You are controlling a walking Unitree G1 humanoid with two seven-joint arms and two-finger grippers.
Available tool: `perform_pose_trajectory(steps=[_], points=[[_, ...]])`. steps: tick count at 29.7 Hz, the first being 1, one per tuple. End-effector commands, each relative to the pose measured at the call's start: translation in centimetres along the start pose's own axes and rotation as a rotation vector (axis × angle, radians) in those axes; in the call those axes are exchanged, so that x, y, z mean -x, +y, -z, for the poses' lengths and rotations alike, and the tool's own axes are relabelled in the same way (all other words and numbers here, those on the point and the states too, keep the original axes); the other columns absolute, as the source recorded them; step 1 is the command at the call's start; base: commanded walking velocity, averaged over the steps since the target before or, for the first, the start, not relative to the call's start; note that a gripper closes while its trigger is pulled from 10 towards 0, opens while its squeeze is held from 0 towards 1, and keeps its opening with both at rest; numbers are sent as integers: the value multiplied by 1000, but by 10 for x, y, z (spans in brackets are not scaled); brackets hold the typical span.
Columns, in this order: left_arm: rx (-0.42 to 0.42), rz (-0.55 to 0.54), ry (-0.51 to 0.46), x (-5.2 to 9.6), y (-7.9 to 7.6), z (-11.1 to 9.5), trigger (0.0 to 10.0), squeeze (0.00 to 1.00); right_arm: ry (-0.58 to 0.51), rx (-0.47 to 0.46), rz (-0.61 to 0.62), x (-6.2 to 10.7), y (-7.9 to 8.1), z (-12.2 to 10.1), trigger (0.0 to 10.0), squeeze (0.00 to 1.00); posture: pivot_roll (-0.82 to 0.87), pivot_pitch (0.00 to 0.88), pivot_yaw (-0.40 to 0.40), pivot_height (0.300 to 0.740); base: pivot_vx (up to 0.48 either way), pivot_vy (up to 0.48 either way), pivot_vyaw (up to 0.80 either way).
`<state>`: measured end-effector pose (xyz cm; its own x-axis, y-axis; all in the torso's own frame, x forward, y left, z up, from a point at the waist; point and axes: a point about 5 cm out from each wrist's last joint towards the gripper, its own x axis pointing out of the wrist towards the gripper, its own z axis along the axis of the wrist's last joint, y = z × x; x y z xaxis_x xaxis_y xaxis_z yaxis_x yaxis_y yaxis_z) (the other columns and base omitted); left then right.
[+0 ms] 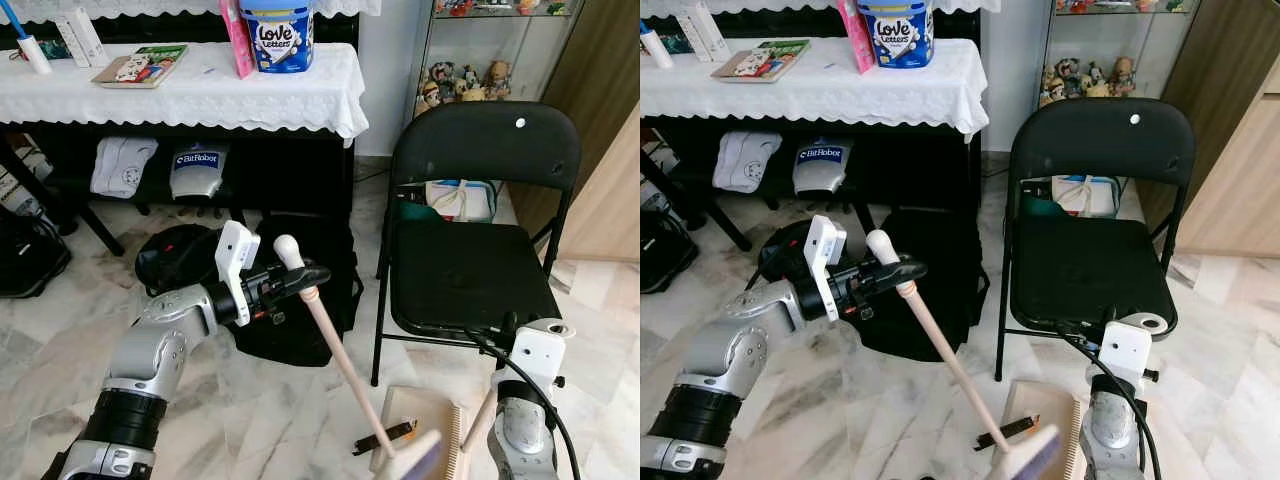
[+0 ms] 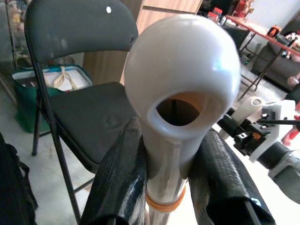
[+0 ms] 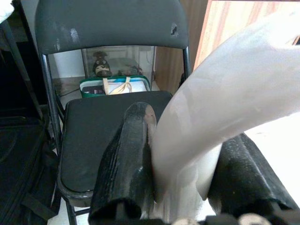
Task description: Sweep floor
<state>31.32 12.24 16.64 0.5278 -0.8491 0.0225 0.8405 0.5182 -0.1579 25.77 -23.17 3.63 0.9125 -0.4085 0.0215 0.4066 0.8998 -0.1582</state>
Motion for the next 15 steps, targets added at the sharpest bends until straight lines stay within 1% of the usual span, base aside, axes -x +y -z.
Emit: perform_pose_trajectory(steps=[1,3,4,7,8,11,15], points=[[-122,-82,-4,0,8,-9,10000,0,-8,-10,-13,2,3,0,10000,0,-25,80,72,740,0,0,0],[-150,-147,-9,-2,12,-6,10000,0,-8,-10,-12,3,2,0,10000,0,-28,80,71,740,0,0,0],[-170,-221,-23,-3,17,-4,10000,0,-8,-8,-11,3,1,0,10000,0,-30,82,72,740,0,0,0],[-227,-362,-58,-2,27,-4,10000,0,-9,-6,-10,4,0,1,10000,0,-35,85,69,740,0,0,0],[-225,-365,-63,-1,27,-4,10000,0,-9,-6,-10,4,0,1,10000,0,-35,85,69,740,0,0,0],[-322,-393,-26,-2,28,1,10000,0,-9,-4,-11,4,-1,1,10000,0,-37,88,67,740,0,0,0],[-380,-394,16,-2,28,12,10000,0,-9,-3,-13,4,-1,0,10000,0,-43,89,66,740,0,0,0]])
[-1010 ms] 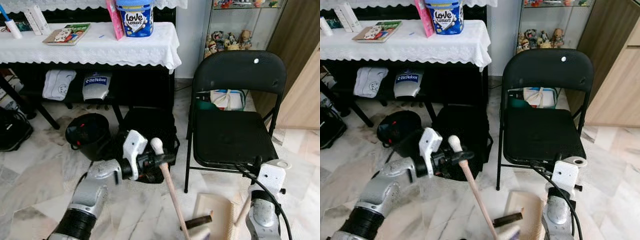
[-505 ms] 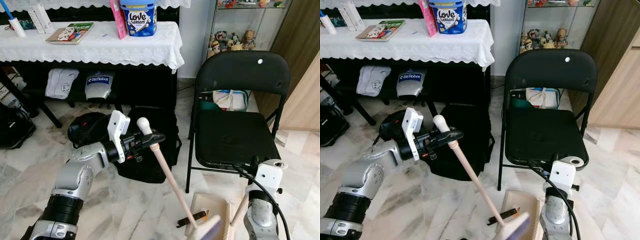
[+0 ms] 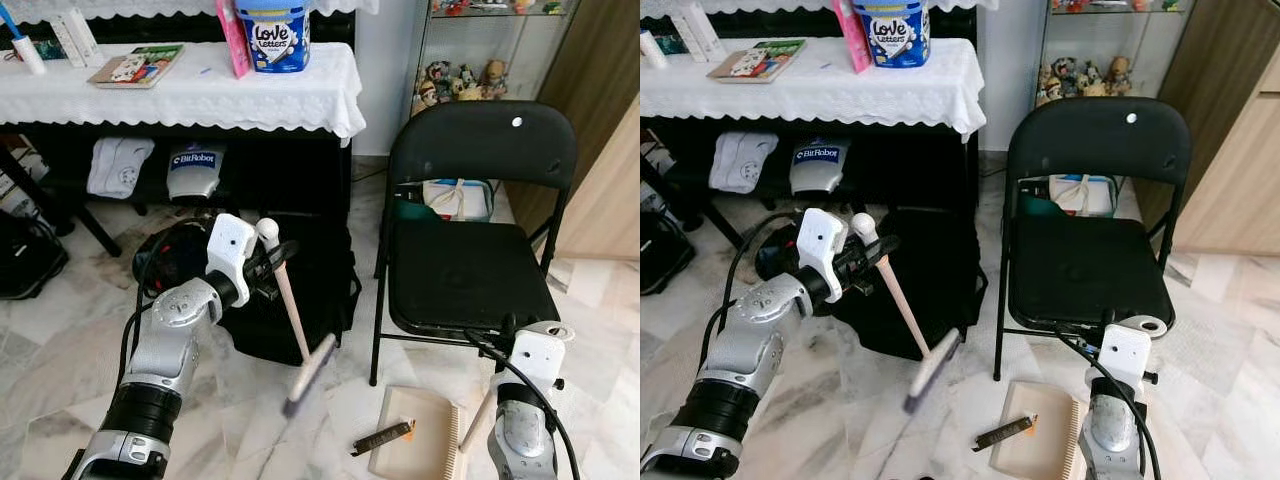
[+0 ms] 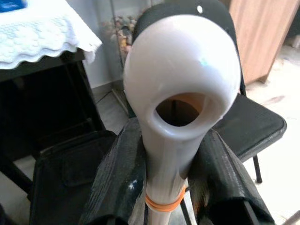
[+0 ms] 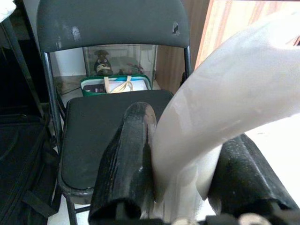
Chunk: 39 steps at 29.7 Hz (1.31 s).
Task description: Sweep floor
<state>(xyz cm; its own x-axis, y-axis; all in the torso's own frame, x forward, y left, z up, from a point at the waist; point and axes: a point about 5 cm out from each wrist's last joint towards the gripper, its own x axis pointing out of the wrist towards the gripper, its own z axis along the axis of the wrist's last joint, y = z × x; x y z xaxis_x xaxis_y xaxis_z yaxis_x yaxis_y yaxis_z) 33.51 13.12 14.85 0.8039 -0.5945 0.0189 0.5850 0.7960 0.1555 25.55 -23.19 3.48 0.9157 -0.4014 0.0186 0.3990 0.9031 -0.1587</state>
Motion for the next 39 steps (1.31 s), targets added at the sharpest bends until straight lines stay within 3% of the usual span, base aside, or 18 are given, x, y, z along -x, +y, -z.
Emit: perform_pose_trajectory(steps=[1,6,11,20,26,29,33,39], points=[[-81,-18,17,1,2,4,10000,0,-12,-4,-3,2,-1,-1,10000,0,-44,90,67,740,0,0,0],[-108,-7,65,5,0,20,10000,0,-15,-2,0,2,-3,-1,10000,0,-48,93,66,740,0,0,0],[-89,96,136,10,-12,34,10000,0,-17,3,1,4,-5,-1,10000,0,-55,103,64,740,0,0,0],[-116,207,272,22,-10,52,10000,0,-17,6,0,4,-7,-1,10000,0,-53,106,61,740,0,0,0],[-20,345,326,32,-18,55,10000,0,-16,7,-4,3,-6,-2,10000,0,-50,108,58,740,0,0,0],[24,380,322,32,-20,52,10000,0,-16,7,-4,3,-6,-2,10000,0,-49,108,57,740,0,0,0],[142,465,281,32,-25,40,10000,0,-17,6,-2,2,-7,-2,10000,0,-48,107,58,740,0,0,0],[209,510,250,31,-30,32,10000,0,-19,5,-1,1,-7,-3,10000,0,-45,107,59,740,0,0,0]])
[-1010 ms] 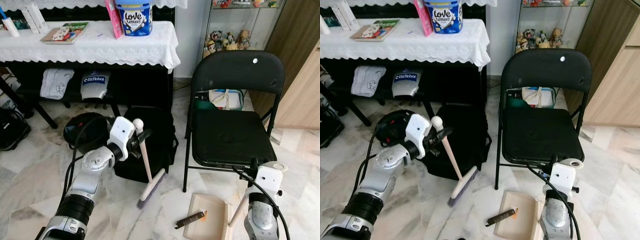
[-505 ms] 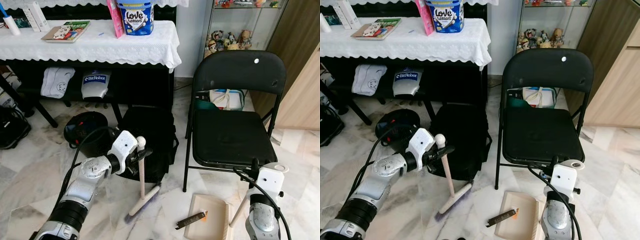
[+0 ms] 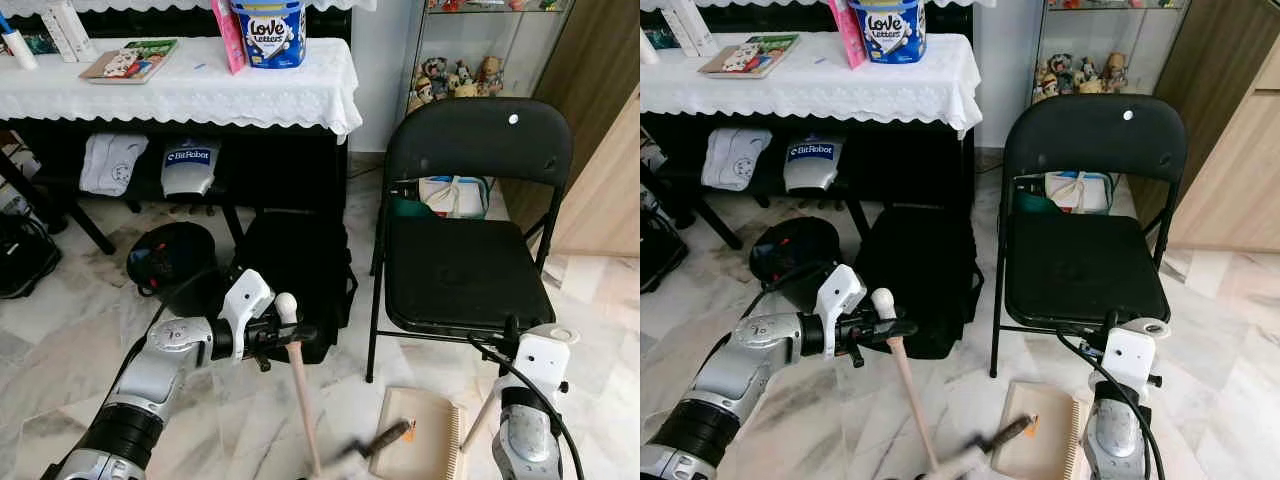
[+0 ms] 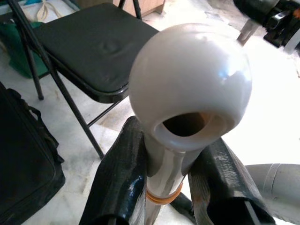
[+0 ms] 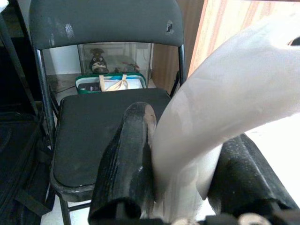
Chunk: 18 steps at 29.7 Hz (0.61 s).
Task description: Sweep floor
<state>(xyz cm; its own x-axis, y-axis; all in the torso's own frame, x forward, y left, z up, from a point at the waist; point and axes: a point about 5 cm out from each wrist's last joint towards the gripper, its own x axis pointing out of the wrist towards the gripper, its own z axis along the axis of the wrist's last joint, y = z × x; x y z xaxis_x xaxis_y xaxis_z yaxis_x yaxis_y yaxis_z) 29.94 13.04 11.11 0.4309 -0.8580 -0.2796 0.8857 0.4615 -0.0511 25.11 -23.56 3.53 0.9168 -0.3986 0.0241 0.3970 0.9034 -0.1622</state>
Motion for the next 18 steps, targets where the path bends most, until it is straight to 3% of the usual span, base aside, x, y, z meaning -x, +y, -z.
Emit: perform_pose_trajectory(steps=[1,7,10,18], points=[[69,36,-60,-1,-5,-3,10000,0,-13,1,1,-1,-1,-3,10000,0,-44,107,59,740,0,0,0],[128,-26,-186,-14,-10,-16,10000,0,-10,-1,-4,-2,1,-3,10000,0,-36,106,57,740,0,0,0],[181,49,-236,-19,-21,-24,10000,0,-19,-6,-6,-5,2,-6,10000,0,-37,99,54,740,0,0,0],[212,88,-273,-20,-24,-32,10000,0,-22,-9,-9,-9,3,-8,10000,0,-33,83,55,740,0,0,0]])
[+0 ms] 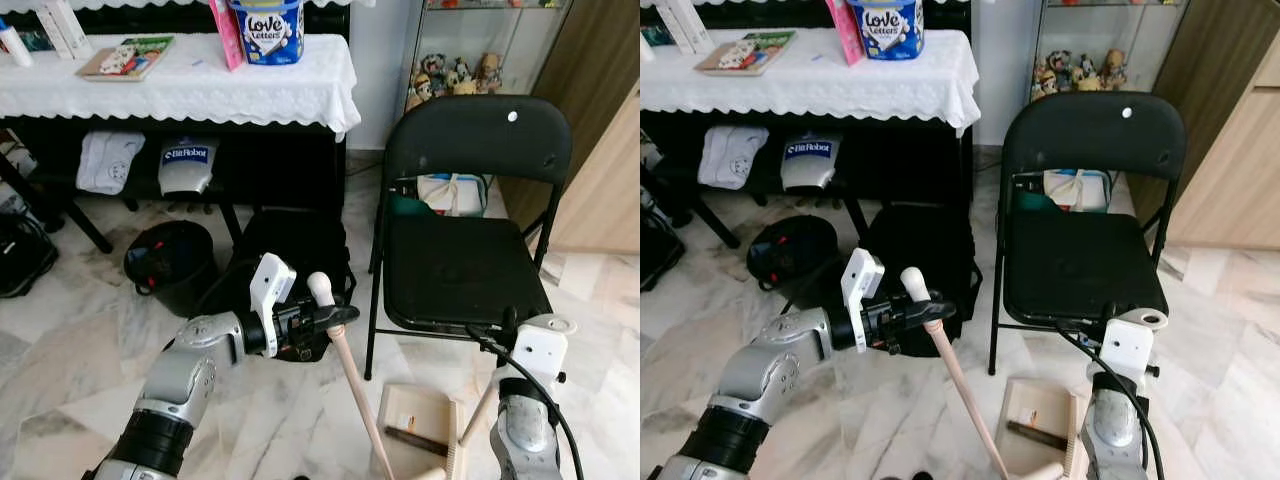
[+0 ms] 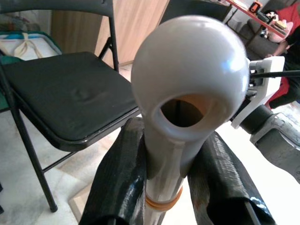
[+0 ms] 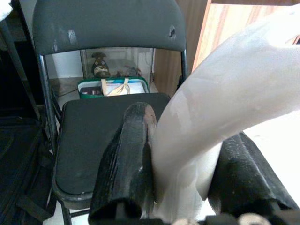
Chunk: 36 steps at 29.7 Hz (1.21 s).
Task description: Sweep floor
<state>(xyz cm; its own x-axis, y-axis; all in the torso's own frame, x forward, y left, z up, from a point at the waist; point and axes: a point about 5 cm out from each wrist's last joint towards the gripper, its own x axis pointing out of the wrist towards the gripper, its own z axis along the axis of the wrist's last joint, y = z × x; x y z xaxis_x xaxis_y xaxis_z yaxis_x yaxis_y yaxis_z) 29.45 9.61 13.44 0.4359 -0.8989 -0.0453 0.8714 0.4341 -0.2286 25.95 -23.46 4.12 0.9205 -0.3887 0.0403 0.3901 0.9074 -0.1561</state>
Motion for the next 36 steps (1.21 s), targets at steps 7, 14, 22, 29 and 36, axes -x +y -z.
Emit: perform_pose_trajectory(steps=[7,14,22,29,36], points=[[-60,-46,34,4,8,-2,10000,0,-12,-10,-4,-5,2,-4,10000,0,-37,63,52,740,0,0,0],[-265,-271,80,20,41,-16,10000,0,-21,-15,-9,-10,3,-7,10000,0,-35,42,51,740,0,0,0],[-346,-356,65,20,50,-23,10000,0,-37,-31,-18,-12,7,-11,10000,0,-46,22,50,740,0,0,0],[-456,-450,85,16,62,-21,10000,0,-64,-56,-36,-15,11,-17,10000,0,-57,1,54,740,0,0,0],[-494,-682,12,17,75,-22,10000,0,-121,-100,-64,-17,21,-32,10000,0,-69,0,57,740,0,0,0]])
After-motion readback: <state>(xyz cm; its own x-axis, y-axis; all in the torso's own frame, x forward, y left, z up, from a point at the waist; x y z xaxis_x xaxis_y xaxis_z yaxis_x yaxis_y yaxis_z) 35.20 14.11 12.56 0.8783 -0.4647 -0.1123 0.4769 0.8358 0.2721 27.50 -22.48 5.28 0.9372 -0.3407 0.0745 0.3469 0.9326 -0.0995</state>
